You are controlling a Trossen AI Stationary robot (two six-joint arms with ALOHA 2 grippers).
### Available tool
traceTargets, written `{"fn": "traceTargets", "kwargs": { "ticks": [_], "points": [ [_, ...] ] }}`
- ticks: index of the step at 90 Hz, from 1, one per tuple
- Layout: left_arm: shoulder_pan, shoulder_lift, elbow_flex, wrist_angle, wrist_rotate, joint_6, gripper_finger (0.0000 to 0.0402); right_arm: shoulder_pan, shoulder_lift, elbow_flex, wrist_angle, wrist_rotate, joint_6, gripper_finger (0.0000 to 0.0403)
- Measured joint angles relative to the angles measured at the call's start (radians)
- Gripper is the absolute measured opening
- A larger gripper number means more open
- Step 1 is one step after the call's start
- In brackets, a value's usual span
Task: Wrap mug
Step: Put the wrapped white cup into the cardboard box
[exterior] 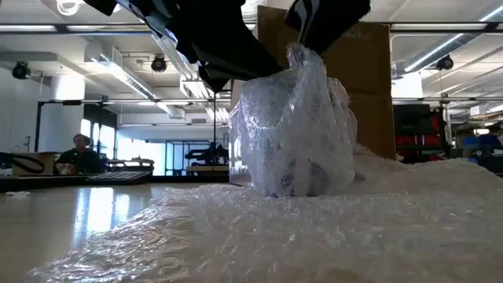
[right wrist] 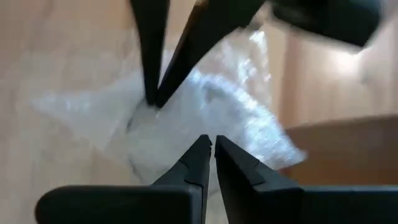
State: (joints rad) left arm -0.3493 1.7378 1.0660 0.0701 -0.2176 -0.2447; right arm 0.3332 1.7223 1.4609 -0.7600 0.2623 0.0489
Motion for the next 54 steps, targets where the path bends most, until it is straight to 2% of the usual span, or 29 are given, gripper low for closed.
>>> {"fn": "traceTargets", "kwargs": {
  "ticks": [12, 27, 41, 54],
  "points": [
    [0.001, 0.001, 0.0, 0.0, -0.001, 0.0, 0.0002, -0.011, 0.017, -0.012, 0.073, 0.034, -0.015, 0.0014],
    [-0.002, -0.001, -0.005, -0.017, 0.002, -0.002, 0.0001, -0.022, 0.113, -0.027, 0.102, -0.125, -0.012, 0.0014],
    [0.003, -0.004, -0.001, -0.009, -0.01, 0.002, 0.0004, -0.027, 0.199, -0.047, 0.112, -0.124, -0.008, 0.0013],
    [0.001, -0.009, -0.003, -0.012, -0.015, 0.003, 0.0002, -0.042, 0.219, -0.05, 0.104, -0.147, 0.005, 0.0013]
  ]
}}
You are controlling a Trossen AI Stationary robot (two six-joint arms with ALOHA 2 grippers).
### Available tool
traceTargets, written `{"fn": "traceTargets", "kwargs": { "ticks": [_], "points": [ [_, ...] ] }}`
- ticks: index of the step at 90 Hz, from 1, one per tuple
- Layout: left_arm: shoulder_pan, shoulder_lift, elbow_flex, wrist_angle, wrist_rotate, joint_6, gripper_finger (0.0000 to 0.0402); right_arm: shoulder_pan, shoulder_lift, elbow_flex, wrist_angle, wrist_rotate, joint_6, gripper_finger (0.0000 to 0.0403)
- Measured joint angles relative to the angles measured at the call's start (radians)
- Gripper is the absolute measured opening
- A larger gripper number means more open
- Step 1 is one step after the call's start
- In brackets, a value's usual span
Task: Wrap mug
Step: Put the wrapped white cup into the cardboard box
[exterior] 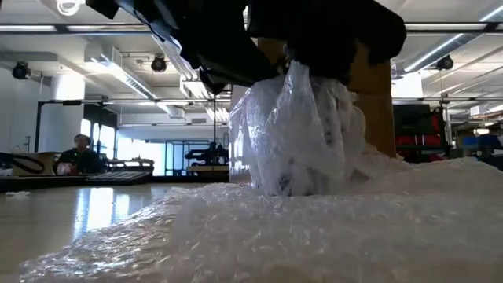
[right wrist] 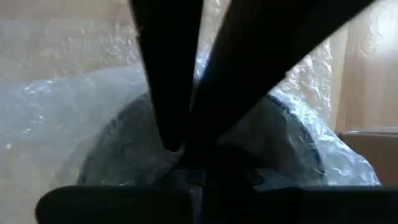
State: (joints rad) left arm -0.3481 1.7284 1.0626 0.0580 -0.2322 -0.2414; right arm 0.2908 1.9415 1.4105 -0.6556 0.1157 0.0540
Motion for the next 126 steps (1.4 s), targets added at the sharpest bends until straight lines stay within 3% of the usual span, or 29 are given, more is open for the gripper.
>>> {"fn": "traceTargets", "kwargs": {
  "ticks": [34, 53, 63, 82, 104, 126],
  "points": [
    [0.0, -0.011, 0.006, 0.006, 0.006, -0.003, 0.0001, 0.006, -0.1, 0.083, -0.137, -0.023, -0.005, 0.0014],
    [-0.002, -0.006, 0.001, -0.016, 0.015, -0.003, 0.0004, 0.002, -0.16, 0.108, -0.209, 0.042, 0.006, 0.0014],
    [-0.001, -0.006, 0.001, -0.014, 0.015, -0.003, 0.0003, 0.002, -0.158, 0.104, -0.22, 0.121, 0.032, 0.0014],
    [-0.001, -0.006, 0.001, -0.014, 0.007, -0.003, 0.0004, 0.003, -0.096, 0.074, -0.168, 0.13, 0.042, 0.0014],
    [-0.001, -0.008, 0.0, -0.009, 0.008, -0.004, 0.0001, 0.01, -0.002, 0.064, -0.121, 0.071, 0.041, 0.0013],
    [-0.002, -0.008, 0.0, -0.013, 0.011, -0.001, 0.0004, 0.011, 0.007, 0.081, -0.127, 0.035, 0.024, 0.0013]
  ]
}}
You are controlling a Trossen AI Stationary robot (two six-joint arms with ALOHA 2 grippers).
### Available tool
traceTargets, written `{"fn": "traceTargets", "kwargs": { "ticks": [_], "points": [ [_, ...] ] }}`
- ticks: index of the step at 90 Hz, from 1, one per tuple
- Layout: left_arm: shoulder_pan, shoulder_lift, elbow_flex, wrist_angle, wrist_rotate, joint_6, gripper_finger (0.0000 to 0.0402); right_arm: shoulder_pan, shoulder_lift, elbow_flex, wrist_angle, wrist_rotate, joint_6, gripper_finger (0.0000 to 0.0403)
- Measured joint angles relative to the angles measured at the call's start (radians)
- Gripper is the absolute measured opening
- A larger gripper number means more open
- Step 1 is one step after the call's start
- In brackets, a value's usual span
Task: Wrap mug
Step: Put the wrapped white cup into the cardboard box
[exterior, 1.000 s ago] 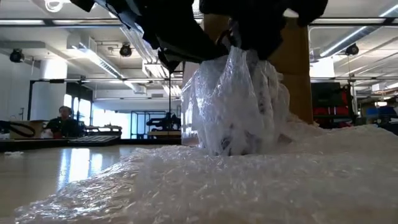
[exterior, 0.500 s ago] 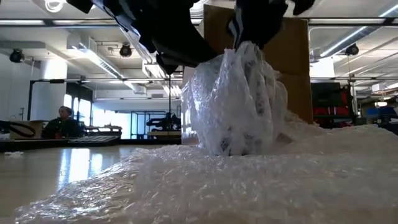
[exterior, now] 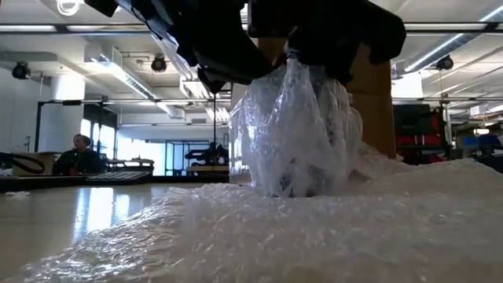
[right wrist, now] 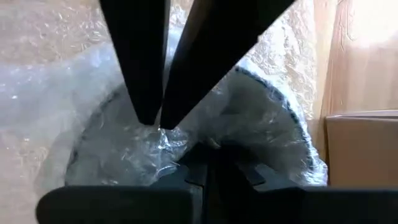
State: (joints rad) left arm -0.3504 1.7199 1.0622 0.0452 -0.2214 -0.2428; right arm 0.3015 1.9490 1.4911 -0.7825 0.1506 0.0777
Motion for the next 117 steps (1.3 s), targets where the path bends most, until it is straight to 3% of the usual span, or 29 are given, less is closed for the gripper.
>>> {"fn": "traceTargets", "kwargs": {
  "ticks": [32, 46, 56, 65, 83, 98, 117],
  "points": [
    [0.0, 0.0, 0.002, -0.003, 0.004, -0.002, 0.0005, 0.006, -0.159, 0.08, -0.149, -0.011, 0.028, 0.0014],
    [0.0, -0.001, 0.001, -0.002, 0.003, -0.002, 0.0006, 0.017, -0.181, 0.071, -0.109, -0.188, 0.088, 0.0014],
    [0.0, -0.001, 0.002, -0.002, 0.003, -0.002, 0.0005, 0.035, -0.162, 0.058, -0.035, -0.211, 0.086, 0.0014],
    [0.0, -0.001, 0.001, -0.008, 0.003, 0.002, 0.0001, 0.033, -0.105, 0.041, 0.006, -0.192, 0.069, 0.0014],
    [-0.002, -0.015, 0.0, -0.004, 0.003, -0.009, 0.0003, 0.014, -0.027, 0.035, -0.038, -0.053, 0.068, 0.0014],
    [-0.009, -0.091, 0.0, -0.027, 0.06, -0.038, 0.0004, 0.01, -0.005, 0.024, -0.038, -0.045, 0.069, 0.0013],
    [-0.021, -0.174, 0.001, -0.188, 0.088, -0.109, 0.0002, 0.008, -0.003, 0.02, -0.042, -0.045, 0.072, 0.0013]
  ]
}}
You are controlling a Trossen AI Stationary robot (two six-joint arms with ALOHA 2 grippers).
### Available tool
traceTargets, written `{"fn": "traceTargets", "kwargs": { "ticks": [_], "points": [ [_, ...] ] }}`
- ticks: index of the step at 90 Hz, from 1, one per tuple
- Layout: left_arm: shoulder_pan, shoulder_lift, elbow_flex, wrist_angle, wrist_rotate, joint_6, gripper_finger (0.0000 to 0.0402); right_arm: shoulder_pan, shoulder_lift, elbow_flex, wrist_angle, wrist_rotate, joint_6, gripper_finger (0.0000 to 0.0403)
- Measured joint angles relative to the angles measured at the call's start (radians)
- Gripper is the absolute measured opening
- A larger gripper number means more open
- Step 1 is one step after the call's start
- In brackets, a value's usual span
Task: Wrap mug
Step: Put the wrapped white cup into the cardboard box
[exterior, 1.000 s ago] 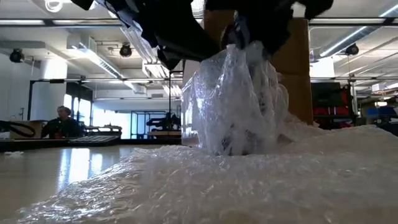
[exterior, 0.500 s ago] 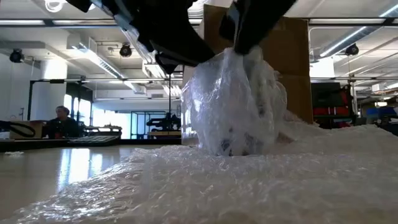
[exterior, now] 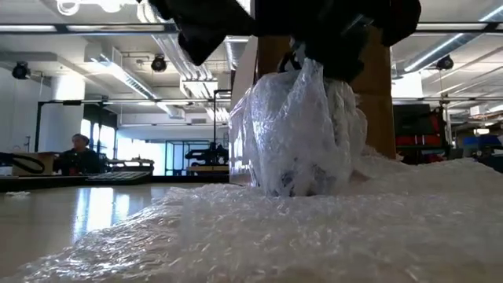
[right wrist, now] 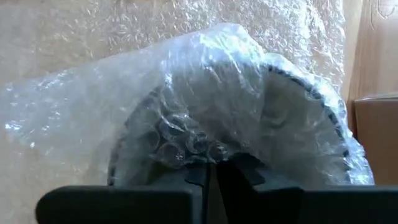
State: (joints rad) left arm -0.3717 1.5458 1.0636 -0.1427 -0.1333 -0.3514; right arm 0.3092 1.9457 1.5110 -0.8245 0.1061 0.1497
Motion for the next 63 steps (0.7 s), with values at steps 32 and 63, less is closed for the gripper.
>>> {"fn": "traceTargets", "kwargs": {
  "ticks": [32, 63],
  "points": [
    [0.0, 0.074, -0.027, 0.002, -0.01, -0.012, 0.0003, 0.001, -0.016, 0.057, -0.052, -0.028, 0.075, 0.0014],
    [0.01, 0.079, -0.026, 0.098, -0.011, -0.009, 0.0005, 0.006, -0.031, 0.206, -0.327, -0.028, 0.076, 0.0067]
  ]
}}
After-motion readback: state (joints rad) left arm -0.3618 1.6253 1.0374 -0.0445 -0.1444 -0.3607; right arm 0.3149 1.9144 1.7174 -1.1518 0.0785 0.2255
